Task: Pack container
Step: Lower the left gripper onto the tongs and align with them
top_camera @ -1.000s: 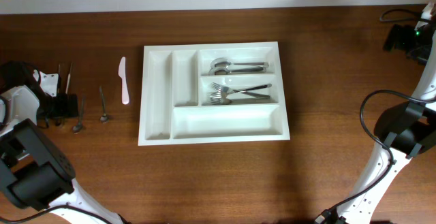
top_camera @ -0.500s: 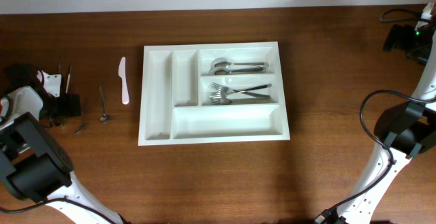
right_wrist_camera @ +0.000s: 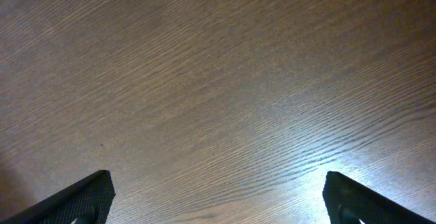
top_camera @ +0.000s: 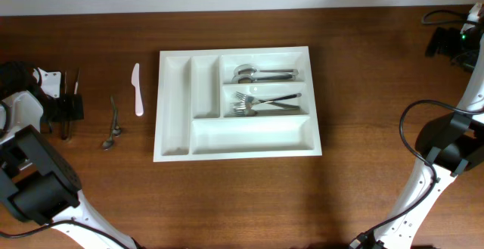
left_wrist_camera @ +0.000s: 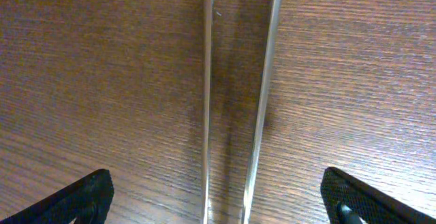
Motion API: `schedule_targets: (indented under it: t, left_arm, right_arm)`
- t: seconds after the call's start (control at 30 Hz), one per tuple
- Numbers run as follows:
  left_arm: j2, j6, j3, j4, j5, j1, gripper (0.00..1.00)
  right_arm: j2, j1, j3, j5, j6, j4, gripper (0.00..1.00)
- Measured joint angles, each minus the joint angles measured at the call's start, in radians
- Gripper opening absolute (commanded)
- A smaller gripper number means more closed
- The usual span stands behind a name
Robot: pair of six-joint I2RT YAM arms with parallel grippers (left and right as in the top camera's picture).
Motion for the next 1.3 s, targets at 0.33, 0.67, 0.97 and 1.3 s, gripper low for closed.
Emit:
schedule_targets:
  t: [0.33, 0.67, 0.97, 1.3]
  left_arm:
    - [0.0, 0.0, 0.0, 0.066, 0.021, 0.0, 0.99]
    - [0.056, -0.003, 0.022, 0.034, 0.037, -0.005, 0.99]
    - [0.068, -0.013, 0.123, -0.101, 0.036, -0.046, 0.99]
    - [0.068, -0.061, 0.23, -0.272, -0.007, -0.045, 0.99]
  right_arm:
    - [0.0, 0.0, 0.0, 0.0, 0.0, 0.0, 0.99]
    - [0.0, 0.0, 0.0, 0.0, 0.0, 0.0, 0.99]
    - [0.0, 0.0, 0.0, 0.0, 0.0, 0.0, 0.99]
    - [0.0, 0.0, 0.0, 0.0, 0.0, 0.0, 0.99]
